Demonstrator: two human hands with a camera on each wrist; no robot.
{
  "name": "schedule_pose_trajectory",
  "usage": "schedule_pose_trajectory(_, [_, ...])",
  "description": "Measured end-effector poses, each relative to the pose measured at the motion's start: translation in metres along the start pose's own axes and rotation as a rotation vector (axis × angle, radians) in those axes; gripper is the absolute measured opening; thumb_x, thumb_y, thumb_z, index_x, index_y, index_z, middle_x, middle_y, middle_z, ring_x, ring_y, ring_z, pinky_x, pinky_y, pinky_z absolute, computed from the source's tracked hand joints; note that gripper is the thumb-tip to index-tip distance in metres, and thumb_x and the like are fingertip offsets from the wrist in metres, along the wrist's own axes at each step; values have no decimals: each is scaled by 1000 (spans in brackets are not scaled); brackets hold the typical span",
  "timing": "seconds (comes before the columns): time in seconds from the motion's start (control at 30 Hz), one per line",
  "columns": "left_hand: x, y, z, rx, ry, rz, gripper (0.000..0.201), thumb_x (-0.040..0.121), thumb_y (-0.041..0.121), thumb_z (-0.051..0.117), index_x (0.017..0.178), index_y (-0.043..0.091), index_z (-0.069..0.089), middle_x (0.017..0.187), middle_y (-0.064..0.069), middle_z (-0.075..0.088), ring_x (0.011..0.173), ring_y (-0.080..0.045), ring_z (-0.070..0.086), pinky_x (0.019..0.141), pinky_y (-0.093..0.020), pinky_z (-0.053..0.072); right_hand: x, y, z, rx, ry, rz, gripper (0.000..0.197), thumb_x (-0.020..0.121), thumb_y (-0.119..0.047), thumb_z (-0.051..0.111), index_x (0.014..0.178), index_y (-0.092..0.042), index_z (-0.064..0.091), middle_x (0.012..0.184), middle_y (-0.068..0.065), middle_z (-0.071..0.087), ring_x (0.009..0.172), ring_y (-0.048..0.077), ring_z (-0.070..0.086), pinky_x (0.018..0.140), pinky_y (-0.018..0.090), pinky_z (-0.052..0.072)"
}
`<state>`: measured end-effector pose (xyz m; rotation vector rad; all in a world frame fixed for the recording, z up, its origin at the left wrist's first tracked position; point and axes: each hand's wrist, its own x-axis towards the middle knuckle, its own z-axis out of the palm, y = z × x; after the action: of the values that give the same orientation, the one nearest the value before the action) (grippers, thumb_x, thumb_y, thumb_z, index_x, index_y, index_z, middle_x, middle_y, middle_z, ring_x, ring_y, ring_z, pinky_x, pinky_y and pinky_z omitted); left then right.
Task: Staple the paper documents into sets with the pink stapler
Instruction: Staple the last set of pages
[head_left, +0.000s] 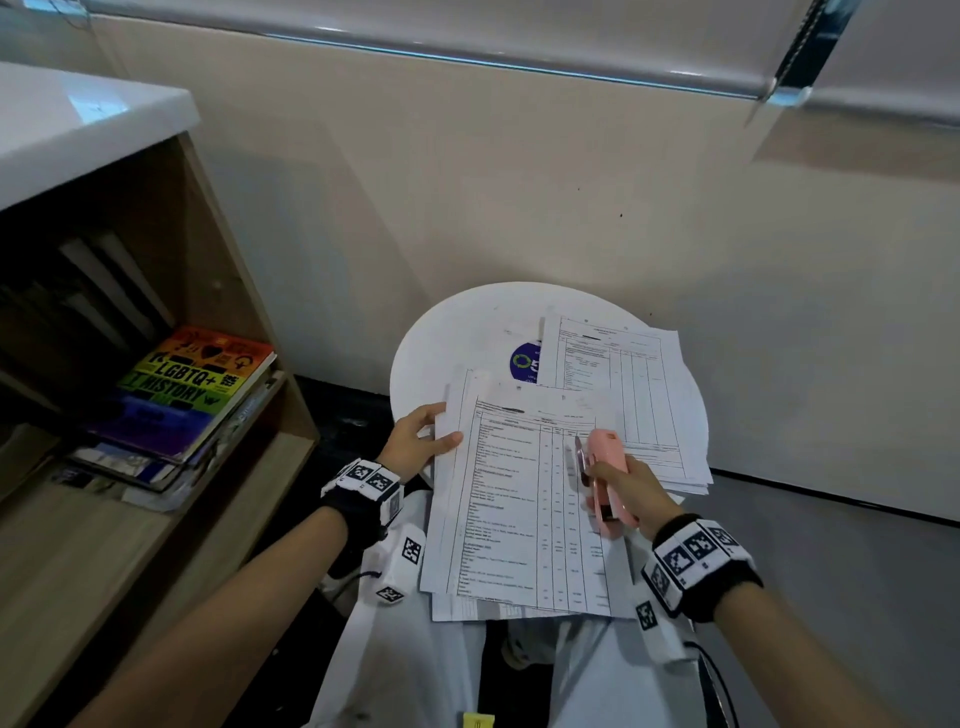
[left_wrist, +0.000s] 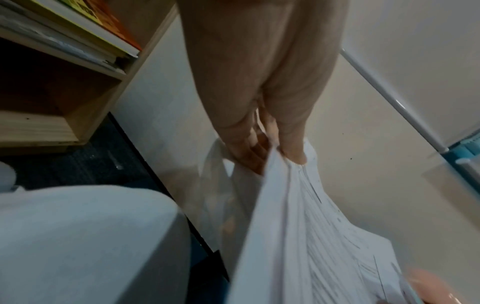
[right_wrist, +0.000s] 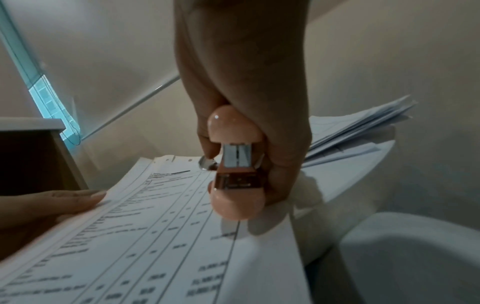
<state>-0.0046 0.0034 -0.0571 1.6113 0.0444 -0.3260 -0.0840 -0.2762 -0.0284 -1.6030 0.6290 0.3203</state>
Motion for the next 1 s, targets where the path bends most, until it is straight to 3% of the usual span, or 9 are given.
schedule_pose_trajectory(0.07, [-1, 1, 2, 71, -16, 57, 32, 84, 4, 68, 115, 7, 60, 110, -6, 65, 109, -30, 61, 96, -42, 50, 0, 0, 1, 23, 2, 6, 32, 91, -9, 58, 119, 3, 49, 84, 16, 62, 64, 28, 60, 58, 35, 53])
schedule_pose_trajectory(0.2, [-5, 7, 10, 155, -75, 28, 28, 91, 19, 61, 111, 0, 66, 103, -6, 69, 92, -20, 66, 71, -21, 54, -3, -3, 1, 15, -37, 13, 32, 91, -14, 58, 119, 0, 50, 87, 17, 64, 67, 28, 64, 51, 32, 54])
schedule_pose_trajectory(0.33, [-2, 12, 15, 108, -37, -23, 25, 94, 14, 54, 111, -2, 63, 108, -11, 67, 98, -24, 63, 90, -37, 50, -2, -3, 2, 12, -32, -39, 33, 91, -15, 60, 119, -4, 47, 88, 15, 65, 66, 27, 65, 54, 35, 55])
schedule_pose_trajectory(0.47, [-3, 18, 18, -44, 29, -97, 23, 65, 16, 55, 81, 1, 62, 84, -7, 63, 89, -24, 55, 79, -31, 43, 0, -7, 1, 37, -34, -85, 26, 91, -13, 60, 113, -5, 49, 82, 14, 66, 67, 30, 67, 61, 38, 57])
schedule_pose_trajectory(0.53, [-4, 19, 18, -79, 27, -53, 26, 60, 13, 52, 82, 1, 59, 85, -9, 60, 89, -23, 53, 79, -31, 42, -3, -11, 1, 11, -82, -74, 23, 91, -14, 60, 110, -2, 52, 81, 17, 67, 70, 31, 69, 58, 33, 56])
schedule_pose_trajectory(0.67, [-13, 21, 19, 18, 88, 152, 14, 86, 4, 61, 99, 7, 61, 98, -2, 68, 97, -23, 63, 80, -29, 53, -12, -21, 4, 21, -96, -112, 24, 92, -14, 58, 111, 0, 55, 84, 17, 65, 71, 30, 67, 51, 29, 53])
schedule_pose_trajectory(0.77, [-25, 37, 20, 19, 159, 376, 29, 89, 16, 64, 113, 14, 48, 110, -3, 66, 102, -20, 66, 83, -37, 57, -26, -33, 6, 65, -77, -232, 25, 92, -12, 56, 116, -2, 55, 84, 13, 64, 69, 25, 65, 51, 32, 52])
schedule_pose_trajectory(0.9, [-41, 92, 25, -5, 230, 602, 50, 93, 13, 57, 131, 21, 27, 123, 2, 58, 106, -11, 64, 82, -25, 57, -52, -62, 10, 136, -51, -455, 26, 92, -11, 57, 118, -12, 57, 86, 9, 66, 73, 23, 65, 55, 35, 53])
schedule_pose_trajectory(1.0, [-44, 125, 27, -14, 310, 732, 40, 98, 8, 46, 131, 14, 24, 119, 8, 53, 104, 3, 61, 82, -12, 51, -72, -84, 17, 175, -46, -634, 25, 93, -6, 55, 112, -23, 60, 82, 1, 66, 69, 17, 65, 57, 27, 53])
